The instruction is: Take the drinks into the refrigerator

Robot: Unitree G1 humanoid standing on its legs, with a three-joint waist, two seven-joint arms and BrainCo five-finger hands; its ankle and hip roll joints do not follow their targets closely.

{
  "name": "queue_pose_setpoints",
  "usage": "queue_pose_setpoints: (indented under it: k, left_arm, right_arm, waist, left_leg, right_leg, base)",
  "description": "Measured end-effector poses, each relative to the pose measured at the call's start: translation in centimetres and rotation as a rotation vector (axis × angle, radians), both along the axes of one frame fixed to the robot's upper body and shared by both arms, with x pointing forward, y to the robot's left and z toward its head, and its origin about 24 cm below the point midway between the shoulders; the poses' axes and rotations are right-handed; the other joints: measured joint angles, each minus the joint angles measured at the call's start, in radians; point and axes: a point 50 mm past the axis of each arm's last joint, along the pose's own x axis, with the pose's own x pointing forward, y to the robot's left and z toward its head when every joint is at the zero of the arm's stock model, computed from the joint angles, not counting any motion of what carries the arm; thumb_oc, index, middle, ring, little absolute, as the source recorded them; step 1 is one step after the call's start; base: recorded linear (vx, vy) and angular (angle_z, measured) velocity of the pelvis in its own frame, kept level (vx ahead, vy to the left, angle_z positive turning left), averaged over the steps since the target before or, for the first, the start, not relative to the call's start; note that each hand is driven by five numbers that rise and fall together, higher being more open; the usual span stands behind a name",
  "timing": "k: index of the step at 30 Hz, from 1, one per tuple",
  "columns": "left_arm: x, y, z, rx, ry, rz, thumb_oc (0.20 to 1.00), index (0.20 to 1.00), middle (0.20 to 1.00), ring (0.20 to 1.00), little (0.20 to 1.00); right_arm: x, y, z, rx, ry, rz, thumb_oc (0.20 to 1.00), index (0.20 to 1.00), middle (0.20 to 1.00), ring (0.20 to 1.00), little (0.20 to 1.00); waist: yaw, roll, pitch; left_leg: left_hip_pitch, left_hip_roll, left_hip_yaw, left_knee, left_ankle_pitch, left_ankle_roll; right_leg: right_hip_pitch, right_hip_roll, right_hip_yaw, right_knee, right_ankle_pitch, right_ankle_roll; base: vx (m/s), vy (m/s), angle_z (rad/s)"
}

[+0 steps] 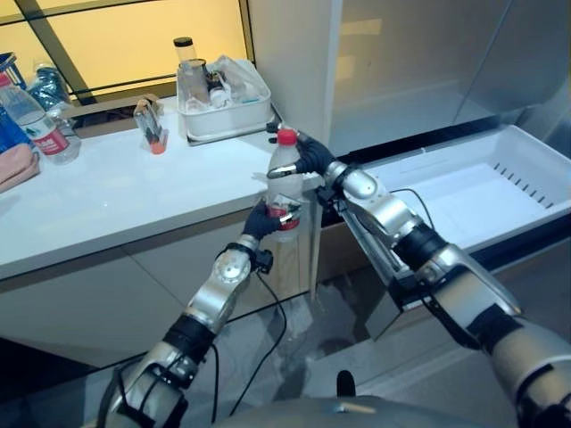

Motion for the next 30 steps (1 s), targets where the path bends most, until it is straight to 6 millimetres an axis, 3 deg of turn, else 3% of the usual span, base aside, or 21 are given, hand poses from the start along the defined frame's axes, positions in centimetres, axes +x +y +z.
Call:
queue_pose_setpoints:
  k: [8,30]
  left_arm:
    - [0.1,0.0,1.4,-0.095,-0.037,0.010,0.200,0.200,0.200,0.200,0.200]
    - [0.1,-0.6,1.5,-0.182,-0.011,-0.017,0.200,0.200,0.200,0.200,0.200]
  right_arm:
    - [-1.2,-1.6,-4.9,0.115,0.194,-0.043,1.000,1.000,1.000,1.000,1.000]
    - [-1.2,-0.6,-4.2,-0.053,0.072,-0.022,1.000,1.000,1.000,1.000,1.000]
  waist:
    - [0.000,-0.003,-0.002]
    - [0.002,-0.003,-0.002]
  left_leg:
    - [-0.001,0.001,-0.002,-0.002,0.000,0.000]
    - [0.000,0.002,-0.002,-0.001,0.000,0.000]
  right_leg:
    - [0.000,0.000,-0.004,0.000,0.000,0.000]
    - [0.000,0.000,-0.003,0.000,-0.001,0.000]
  base:
    - [0.00,0.000,0.00]
    - [0.00,0.000,0.00]
